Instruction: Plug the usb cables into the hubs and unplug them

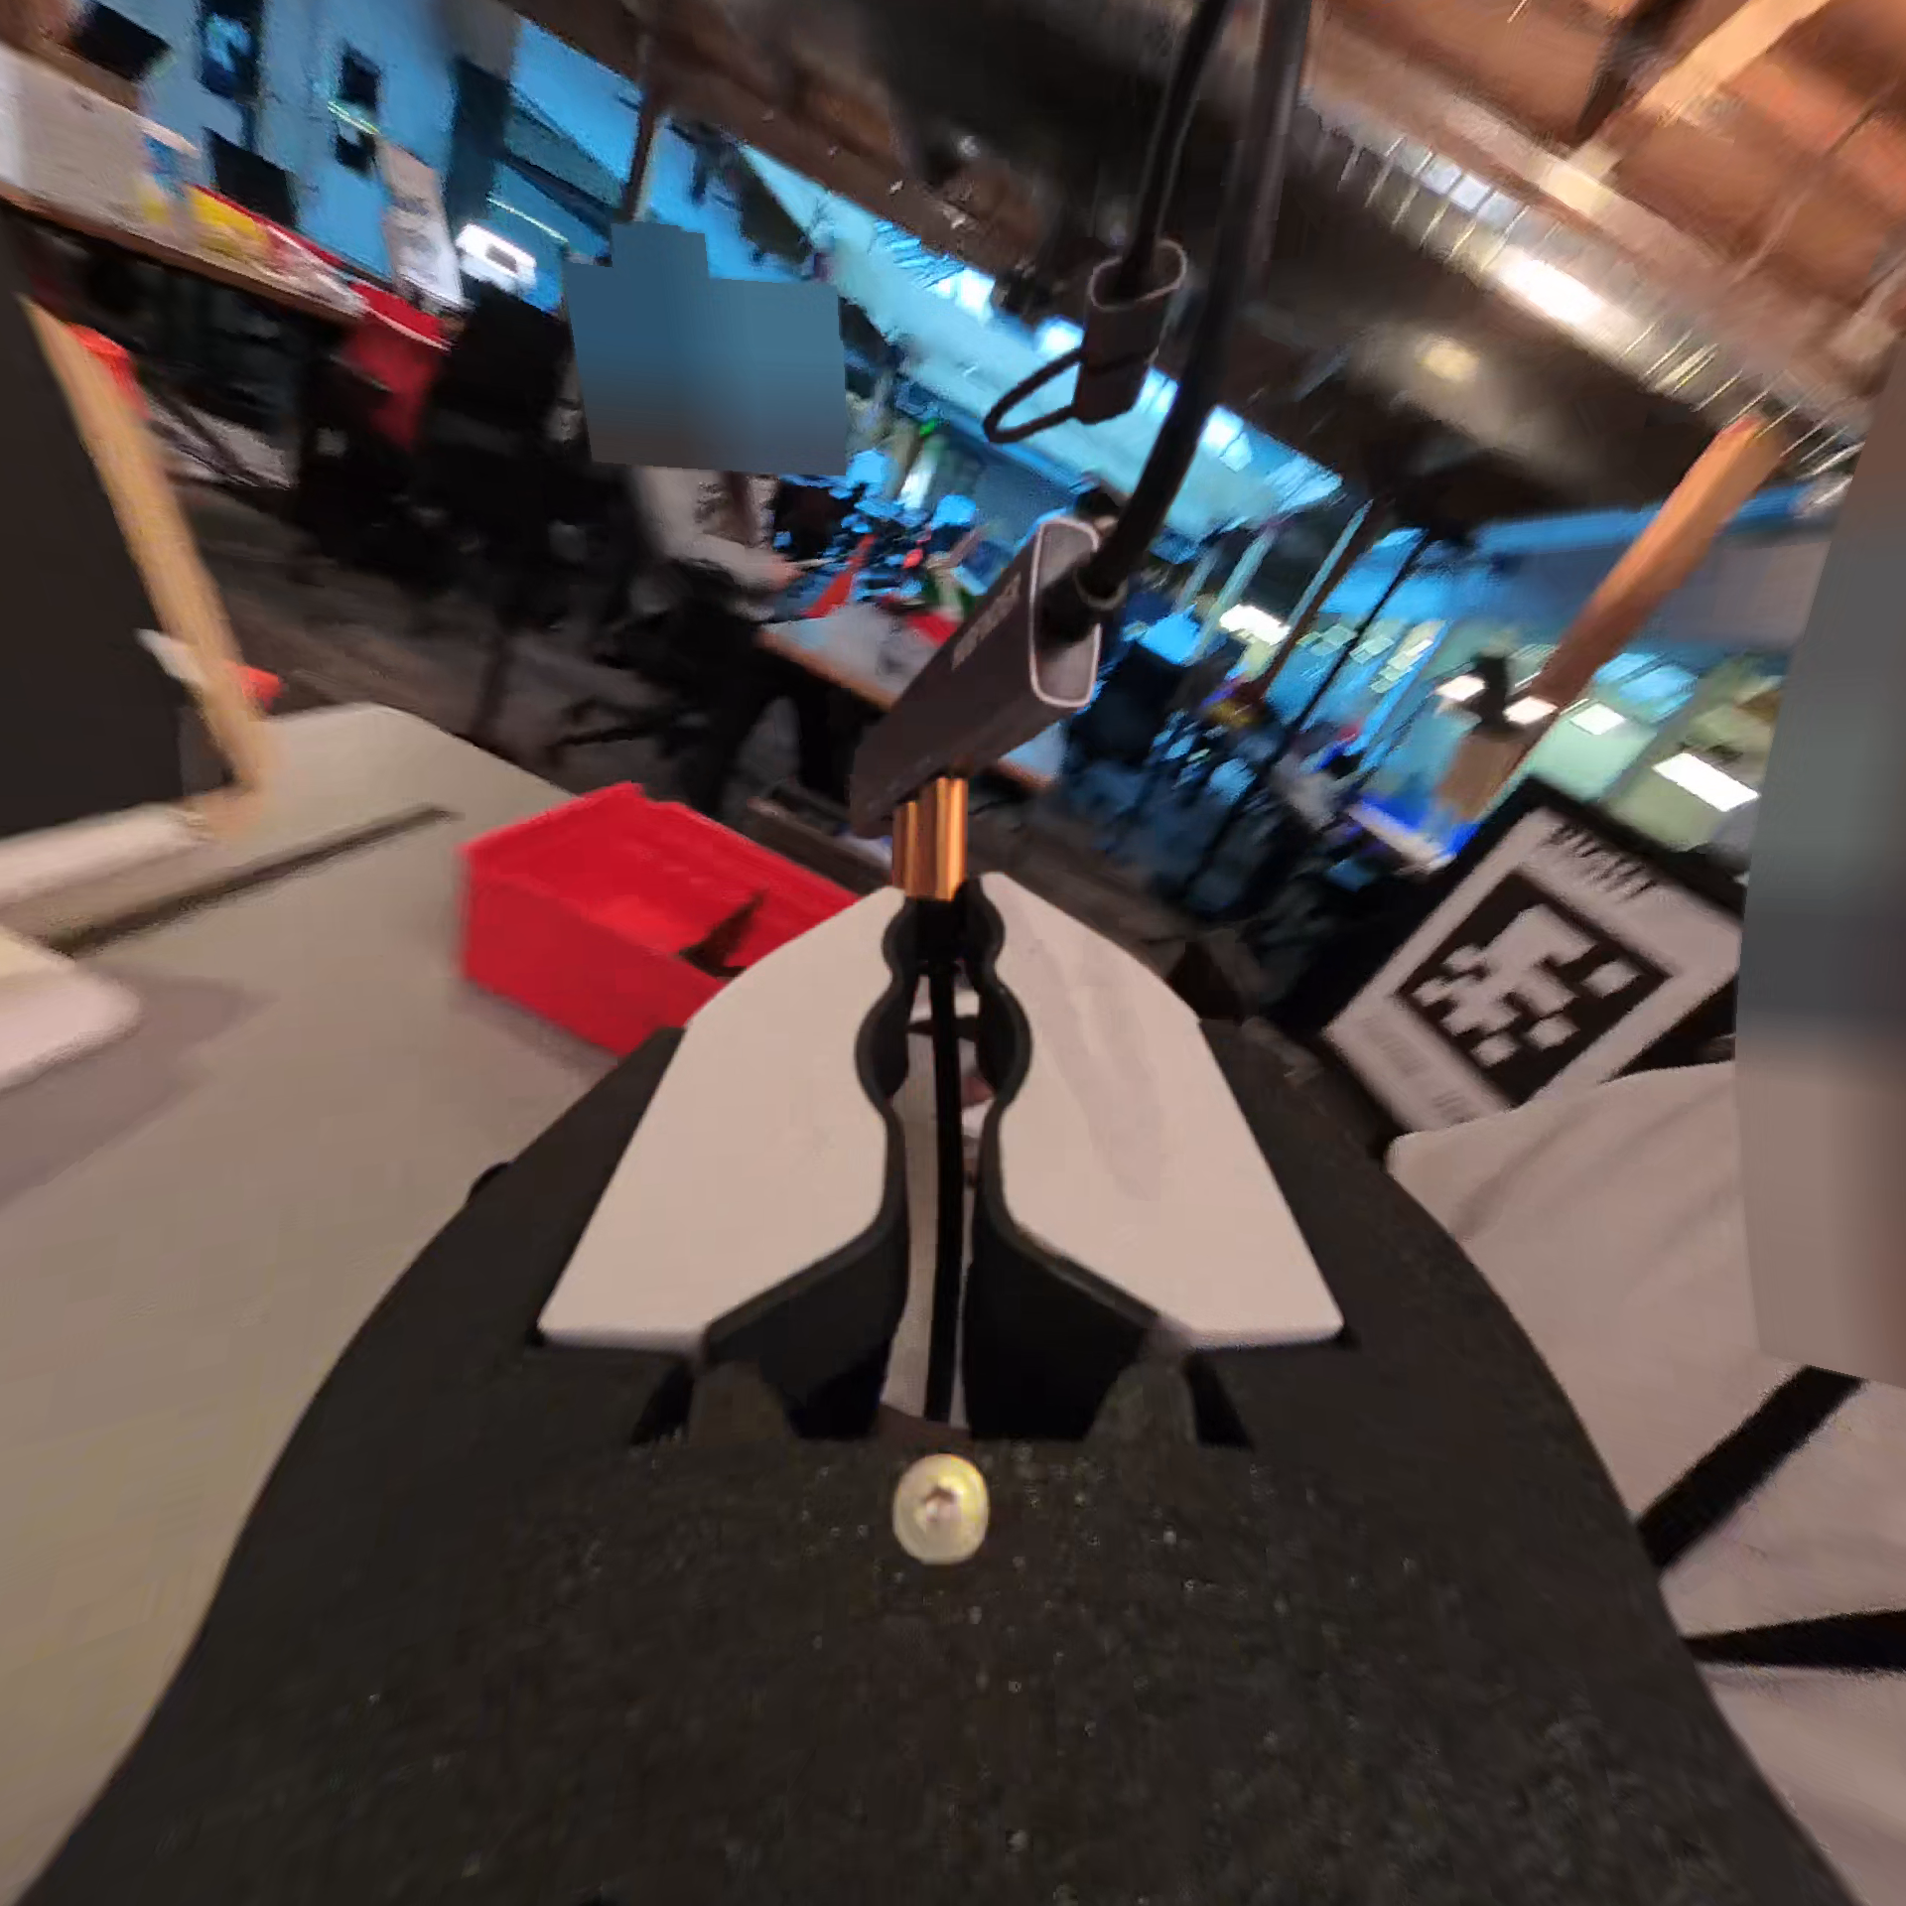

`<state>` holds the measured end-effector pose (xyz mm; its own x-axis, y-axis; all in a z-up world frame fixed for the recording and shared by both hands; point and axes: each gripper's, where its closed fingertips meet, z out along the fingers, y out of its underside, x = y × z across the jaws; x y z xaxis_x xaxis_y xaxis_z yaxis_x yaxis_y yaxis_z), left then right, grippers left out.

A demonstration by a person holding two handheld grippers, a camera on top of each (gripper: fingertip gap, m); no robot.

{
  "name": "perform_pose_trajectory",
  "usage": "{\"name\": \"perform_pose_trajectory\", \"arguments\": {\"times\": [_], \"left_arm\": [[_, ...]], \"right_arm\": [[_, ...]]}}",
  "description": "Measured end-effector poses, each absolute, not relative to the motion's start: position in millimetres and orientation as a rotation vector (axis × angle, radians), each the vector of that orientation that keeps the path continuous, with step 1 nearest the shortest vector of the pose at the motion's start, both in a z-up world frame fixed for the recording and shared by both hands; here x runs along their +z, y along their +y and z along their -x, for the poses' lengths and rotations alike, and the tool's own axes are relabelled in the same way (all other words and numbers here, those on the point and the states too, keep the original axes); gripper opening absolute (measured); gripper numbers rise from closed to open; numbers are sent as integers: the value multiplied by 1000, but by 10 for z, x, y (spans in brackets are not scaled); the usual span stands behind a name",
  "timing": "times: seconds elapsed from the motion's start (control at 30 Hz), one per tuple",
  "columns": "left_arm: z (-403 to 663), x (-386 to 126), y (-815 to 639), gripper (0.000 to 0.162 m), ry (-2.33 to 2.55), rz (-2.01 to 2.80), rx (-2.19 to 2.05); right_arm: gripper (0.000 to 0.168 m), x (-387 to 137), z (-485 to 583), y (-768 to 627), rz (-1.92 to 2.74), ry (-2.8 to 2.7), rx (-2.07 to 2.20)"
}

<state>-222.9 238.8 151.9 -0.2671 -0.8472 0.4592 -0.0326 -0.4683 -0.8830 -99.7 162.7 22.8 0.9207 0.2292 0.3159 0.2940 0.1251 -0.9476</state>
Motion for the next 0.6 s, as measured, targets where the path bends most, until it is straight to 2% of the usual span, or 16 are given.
{"name": "perform_pose_trajectory", "arguments": {"times": [0.07, 0.2, 0.33, 0.37, 0.4, 0.6], "left_arm": [[2059, 1444, 2038, 7, 1047, 1384, -1977], [1704, 1132, 1554, 7, 953, 1498, -2123], [1531, 890, 1329, 7, 894, 1545, -2233], [1494, 804, 1310, 7, 883, 1581, -2232], [1454, 691, 1317, 7, 869, 1634, -2193], [1472, 399, 1355, 13, 1026, 1558, -1941]], "right_arm": [[45, 483, 965, 1601, 1388, -515, -373], [53, 998, 997, 1454, 1176, -562, -784], [54, 759, 1049, 1589, 1226, -688, -929], [41, 721, 1004, 1615, 1221, -674, -966], [16, 715, 964, 1619, 1201, -656, -995], [9, 220, 921, 1769, 1399, -707, -727]]}}
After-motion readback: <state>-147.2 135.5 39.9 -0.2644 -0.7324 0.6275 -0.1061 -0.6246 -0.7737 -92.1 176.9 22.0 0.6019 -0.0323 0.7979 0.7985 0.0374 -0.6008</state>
